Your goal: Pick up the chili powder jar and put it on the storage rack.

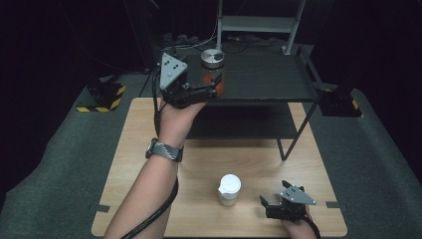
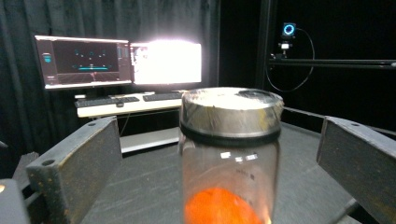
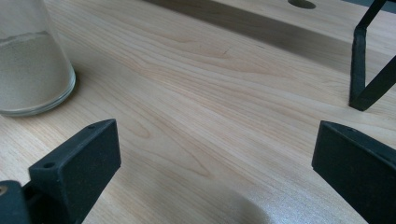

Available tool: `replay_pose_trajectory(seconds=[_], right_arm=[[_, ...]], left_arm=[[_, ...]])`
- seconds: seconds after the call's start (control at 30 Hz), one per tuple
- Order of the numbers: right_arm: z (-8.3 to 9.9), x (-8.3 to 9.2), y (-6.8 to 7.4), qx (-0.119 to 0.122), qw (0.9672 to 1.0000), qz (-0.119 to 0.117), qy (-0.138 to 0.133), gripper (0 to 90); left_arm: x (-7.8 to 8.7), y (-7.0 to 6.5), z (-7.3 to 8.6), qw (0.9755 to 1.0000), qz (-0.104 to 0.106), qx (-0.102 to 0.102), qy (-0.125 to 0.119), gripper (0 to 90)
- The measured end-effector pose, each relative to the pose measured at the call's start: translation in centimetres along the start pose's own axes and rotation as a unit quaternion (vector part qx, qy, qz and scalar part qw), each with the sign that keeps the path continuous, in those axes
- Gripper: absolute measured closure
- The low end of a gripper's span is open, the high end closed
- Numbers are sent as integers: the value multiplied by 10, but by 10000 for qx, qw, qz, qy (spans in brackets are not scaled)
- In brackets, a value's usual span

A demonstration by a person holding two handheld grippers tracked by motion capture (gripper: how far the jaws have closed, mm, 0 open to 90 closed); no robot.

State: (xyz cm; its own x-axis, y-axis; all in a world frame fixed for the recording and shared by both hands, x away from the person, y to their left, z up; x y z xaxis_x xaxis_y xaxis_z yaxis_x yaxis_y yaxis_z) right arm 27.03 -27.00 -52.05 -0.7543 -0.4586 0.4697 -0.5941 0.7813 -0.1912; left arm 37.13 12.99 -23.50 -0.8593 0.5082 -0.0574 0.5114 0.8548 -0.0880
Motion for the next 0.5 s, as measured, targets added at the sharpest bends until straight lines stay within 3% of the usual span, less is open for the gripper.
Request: replay_pose_trajectory(seconds=[0.5], right_arm=[[-1,-1,1,30,10000,20,42,2]], left_arm=[[39,1,14,9998,13,-194,55,3]])
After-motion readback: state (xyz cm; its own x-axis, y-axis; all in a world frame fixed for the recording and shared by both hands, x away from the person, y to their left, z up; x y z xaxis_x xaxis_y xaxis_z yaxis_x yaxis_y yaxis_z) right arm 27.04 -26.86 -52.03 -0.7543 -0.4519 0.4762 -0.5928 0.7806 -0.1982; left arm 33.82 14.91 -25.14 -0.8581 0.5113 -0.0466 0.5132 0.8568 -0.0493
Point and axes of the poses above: each handheld gripper's, and its own axes: x roughly backward along the jaws, z roughly out of its underside, y roughly to its left, the point moved 9 cm from there along -x, roughly forward along the jaws, and after that the axes turned 6 degrees about x, right-handed, at the moved point
